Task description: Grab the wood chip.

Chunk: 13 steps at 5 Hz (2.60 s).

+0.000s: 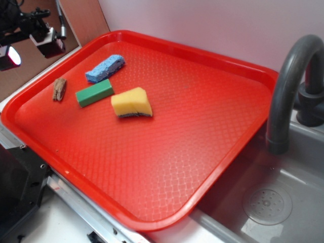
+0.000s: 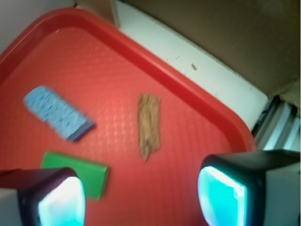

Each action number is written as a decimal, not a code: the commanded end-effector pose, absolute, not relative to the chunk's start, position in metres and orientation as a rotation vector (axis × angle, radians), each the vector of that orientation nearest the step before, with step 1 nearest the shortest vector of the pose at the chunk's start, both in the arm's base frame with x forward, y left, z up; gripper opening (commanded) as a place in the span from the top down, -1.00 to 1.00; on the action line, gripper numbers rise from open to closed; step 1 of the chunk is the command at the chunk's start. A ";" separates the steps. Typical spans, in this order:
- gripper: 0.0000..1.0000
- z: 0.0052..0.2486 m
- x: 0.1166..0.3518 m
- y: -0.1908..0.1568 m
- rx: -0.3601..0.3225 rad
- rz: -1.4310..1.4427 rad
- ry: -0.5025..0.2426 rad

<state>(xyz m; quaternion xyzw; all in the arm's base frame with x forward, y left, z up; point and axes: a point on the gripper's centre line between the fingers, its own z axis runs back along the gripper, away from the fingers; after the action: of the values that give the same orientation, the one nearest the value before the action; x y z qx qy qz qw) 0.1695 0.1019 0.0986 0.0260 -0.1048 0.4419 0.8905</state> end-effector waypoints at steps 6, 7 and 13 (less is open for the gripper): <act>0.38 0.017 0.205 0.152 -0.058 0.972 -0.139; 1.00 0.016 0.205 0.147 -0.056 0.944 -0.136; 1.00 0.161 0.216 0.084 -0.155 0.716 -0.150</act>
<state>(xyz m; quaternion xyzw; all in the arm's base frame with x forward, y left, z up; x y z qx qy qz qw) 0.2183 0.0745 0.1474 -0.0831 -0.0440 0.3513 0.9315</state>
